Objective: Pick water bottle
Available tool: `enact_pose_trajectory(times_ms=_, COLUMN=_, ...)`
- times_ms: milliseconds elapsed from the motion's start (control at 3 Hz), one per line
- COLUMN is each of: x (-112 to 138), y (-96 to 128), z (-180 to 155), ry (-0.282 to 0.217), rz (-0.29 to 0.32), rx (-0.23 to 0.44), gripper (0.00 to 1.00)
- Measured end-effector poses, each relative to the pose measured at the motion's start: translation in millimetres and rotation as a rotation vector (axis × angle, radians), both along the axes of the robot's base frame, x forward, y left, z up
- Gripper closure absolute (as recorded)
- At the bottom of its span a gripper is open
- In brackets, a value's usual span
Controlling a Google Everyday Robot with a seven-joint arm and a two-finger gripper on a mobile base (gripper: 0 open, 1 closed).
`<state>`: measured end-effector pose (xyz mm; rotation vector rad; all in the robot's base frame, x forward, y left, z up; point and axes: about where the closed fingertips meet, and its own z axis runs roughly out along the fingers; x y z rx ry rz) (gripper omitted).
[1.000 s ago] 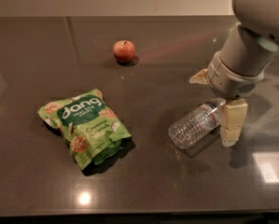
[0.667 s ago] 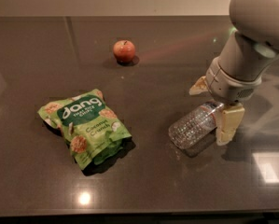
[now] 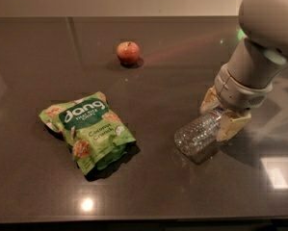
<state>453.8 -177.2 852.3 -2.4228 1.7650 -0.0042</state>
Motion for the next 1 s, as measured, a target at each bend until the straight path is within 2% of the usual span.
enact_pose_trajectory(times_ms=333, x=0, y=0, z=15, ry=-0.015, rz=0.005, rx=0.016, gripper=0.88)
enact_pose_trajectory(times_ms=667, x=6, y=-1, z=46, ry=-0.043, rz=-0.014, rx=0.048, gripper=1.0)
enact_pose_trajectory(times_ms=1000, x=19, y=-3, z=85, ry=-0.066, rz=-0.044, rx=0.082, gripper=1.0)
